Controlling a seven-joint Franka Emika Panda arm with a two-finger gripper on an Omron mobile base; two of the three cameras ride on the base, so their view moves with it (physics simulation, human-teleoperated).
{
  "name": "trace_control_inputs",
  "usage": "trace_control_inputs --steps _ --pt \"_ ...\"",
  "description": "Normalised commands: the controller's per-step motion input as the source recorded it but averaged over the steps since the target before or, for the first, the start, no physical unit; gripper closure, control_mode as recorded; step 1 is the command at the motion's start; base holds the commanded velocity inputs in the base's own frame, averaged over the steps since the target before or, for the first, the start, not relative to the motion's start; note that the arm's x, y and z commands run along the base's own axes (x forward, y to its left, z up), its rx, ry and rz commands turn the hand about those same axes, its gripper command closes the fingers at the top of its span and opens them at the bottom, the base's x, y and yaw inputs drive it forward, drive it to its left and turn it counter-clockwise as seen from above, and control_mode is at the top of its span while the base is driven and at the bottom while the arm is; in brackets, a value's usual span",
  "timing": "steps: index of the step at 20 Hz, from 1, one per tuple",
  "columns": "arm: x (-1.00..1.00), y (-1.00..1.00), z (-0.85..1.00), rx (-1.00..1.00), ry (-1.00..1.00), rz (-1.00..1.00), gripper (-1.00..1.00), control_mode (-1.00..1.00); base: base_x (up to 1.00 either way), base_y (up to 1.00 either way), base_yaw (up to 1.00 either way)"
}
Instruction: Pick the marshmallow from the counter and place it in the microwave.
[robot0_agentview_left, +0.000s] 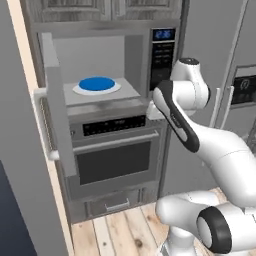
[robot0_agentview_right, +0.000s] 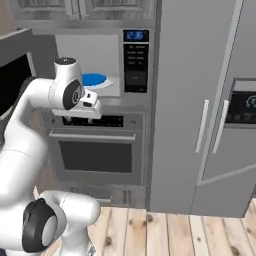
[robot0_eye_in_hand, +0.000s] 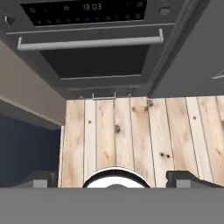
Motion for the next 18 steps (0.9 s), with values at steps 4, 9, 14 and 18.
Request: trace_control_inputs --steps 4,9,14,18 --pt "0.00 0.00 0.00 0.00 0.00 0.00 -1.00 1.00 0.00 0.00 -0.99" --pt "0.00 0.00 0.00 0.00 0.00 0.00 -1.00 1.00 0.00 0.00 -1.00" --pt "0.00 0.00 0.00 0.00 0.00 0.00 -1.00 1.00 0.00 0.00 -1.00" --pt "0.00 0.00 0.00 0.00 0.00 0.00 -1.00 1.00 0.00 0.02 -1.00"
